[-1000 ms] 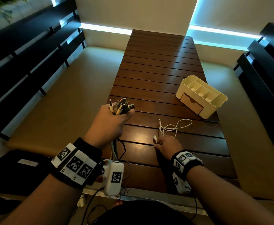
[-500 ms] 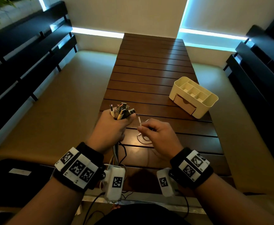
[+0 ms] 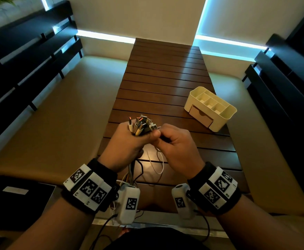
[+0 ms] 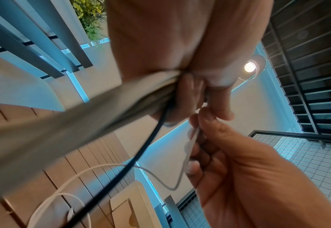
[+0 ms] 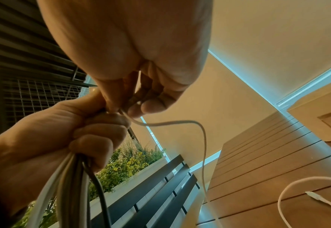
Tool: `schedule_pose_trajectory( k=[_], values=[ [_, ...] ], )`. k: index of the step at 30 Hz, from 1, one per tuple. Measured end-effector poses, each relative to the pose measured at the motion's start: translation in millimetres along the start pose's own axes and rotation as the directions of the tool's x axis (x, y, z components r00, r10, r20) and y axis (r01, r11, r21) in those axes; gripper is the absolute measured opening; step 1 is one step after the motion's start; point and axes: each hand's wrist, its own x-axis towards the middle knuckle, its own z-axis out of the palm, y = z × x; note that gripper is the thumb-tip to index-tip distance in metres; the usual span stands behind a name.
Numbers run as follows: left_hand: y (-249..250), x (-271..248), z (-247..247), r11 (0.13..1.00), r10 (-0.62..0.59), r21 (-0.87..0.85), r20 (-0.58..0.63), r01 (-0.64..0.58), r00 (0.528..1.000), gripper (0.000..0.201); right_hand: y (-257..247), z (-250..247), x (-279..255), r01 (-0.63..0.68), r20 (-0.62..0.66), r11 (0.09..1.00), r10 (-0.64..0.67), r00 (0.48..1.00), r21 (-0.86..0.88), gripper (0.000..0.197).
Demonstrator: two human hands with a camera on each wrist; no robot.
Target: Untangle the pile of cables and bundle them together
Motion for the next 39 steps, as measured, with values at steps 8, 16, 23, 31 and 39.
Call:
schedule_pose_trajectory(
  k=[8, 16, 23, 31, 39],
  values=[
    [1, 1, -2, 0.999, 0.047, -0.01, -0.113, -0.048, 0.993, 0.019, 0, 2, -5, -0.105, 0.103, 0.992, 0.098, 0.99, 0.071, 0.007],
    [7, 10, -1, 0.993, 0.06, -0.08, -0.266, -0.084, 0.962, 0.029, 1, -1, -16, -0.261, 0.203, 0.961, 0.239, 0.949, 0.088, 0.012],
    [20, 14, -1, 0.925, -0.028, -0.376, -0.225, -0.06, 0.974, 0.027, 5, -5, -19, -0.301, 0.22, 0.942, 0.265, 0.939, 0.147, 0.012],
    [23, 18, -18, 0.967, -0.002, -0.254, -0.131, -0.032, 0.991, 0.03, 37, -27, -30, -0.38, 0.196, 0.925, 0.37, 0.908, 0.011, 0.01],
    [16, 14, 10, 0.973, -0.041, 0.228, -0.007, 0.041, 0.999, 0.023, 21, -46, -9, -0.312, 0.127, 0.946, 0.299, 0.946, 0.089, 0.007]
  ],
)
